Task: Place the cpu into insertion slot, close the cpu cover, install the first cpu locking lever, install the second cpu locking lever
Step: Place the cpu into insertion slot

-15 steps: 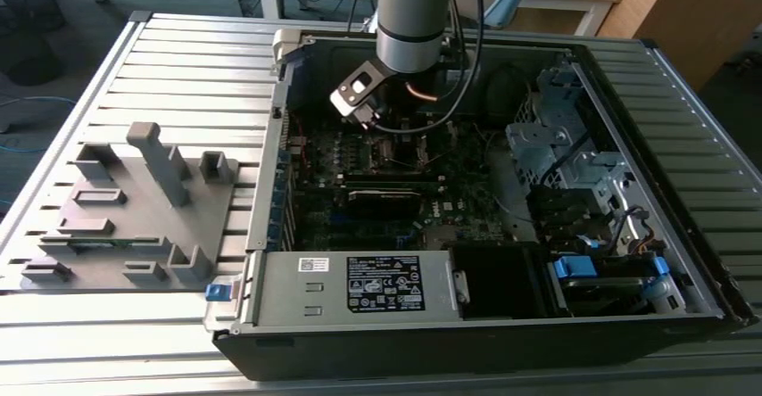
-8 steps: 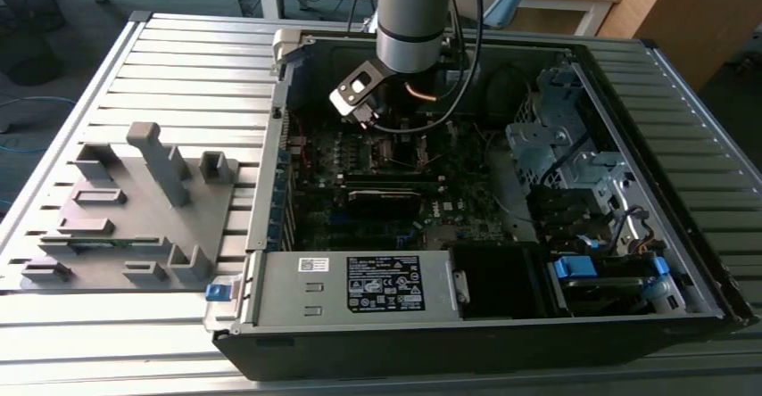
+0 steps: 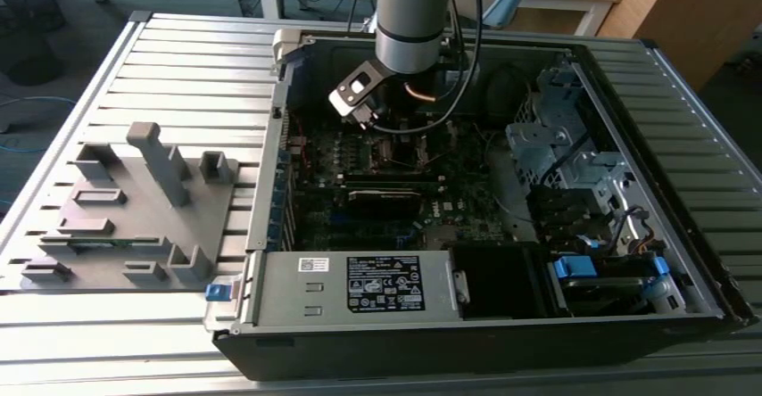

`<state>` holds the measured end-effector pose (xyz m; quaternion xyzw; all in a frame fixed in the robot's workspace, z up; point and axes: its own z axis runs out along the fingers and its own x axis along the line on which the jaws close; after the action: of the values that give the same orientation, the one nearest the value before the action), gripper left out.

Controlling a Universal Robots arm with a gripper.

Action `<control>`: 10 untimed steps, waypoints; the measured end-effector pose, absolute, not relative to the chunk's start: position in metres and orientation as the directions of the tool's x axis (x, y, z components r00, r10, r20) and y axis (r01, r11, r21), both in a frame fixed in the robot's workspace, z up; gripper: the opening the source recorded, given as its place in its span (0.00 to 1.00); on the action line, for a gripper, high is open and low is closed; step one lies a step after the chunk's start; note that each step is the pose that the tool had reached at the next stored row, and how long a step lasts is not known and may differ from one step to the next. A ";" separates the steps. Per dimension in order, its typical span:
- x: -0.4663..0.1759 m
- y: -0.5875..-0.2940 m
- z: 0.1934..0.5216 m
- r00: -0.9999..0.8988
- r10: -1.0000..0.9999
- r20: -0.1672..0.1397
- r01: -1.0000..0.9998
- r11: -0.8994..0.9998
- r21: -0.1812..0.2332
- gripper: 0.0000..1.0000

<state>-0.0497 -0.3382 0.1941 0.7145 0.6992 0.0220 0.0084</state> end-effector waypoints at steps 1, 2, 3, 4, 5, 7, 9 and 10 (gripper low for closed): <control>-0.050 -0.338 0.194 0.021 1.000 0.020 0.999 -0.022 0.043 0.54; -0.050 -0.338 0.194 0.021 1.000 0.020 0.999 -0.022 0.043 0.54; -0.050 -0.339 0.194 0.021 1.000 0.020 0.999 -0.022 0.043 0.54; -0.050 -0.339 0.194 0.021 1.000 0.020 0.999 -0.022 0.043 0.54; -0.050 -0.339 0.194 0.021 1.000 0.020 0.999 -0.022 0.043 0.54; -0.050 -0.339 0.193 0.021 1.000 0.020 0.999 -0.022 0.043 0.54; -0.050 -0.339 0.193 0.021 1.000 0.020 0.999 -0.022 0.043 0.54; -0.050 -0.339 0.193 0.021 1.000 0.019 0.999 -0.022 0.043 0.54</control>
<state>-0.0501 -0.3388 0.1929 0.7144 0.6993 0.0219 0.0085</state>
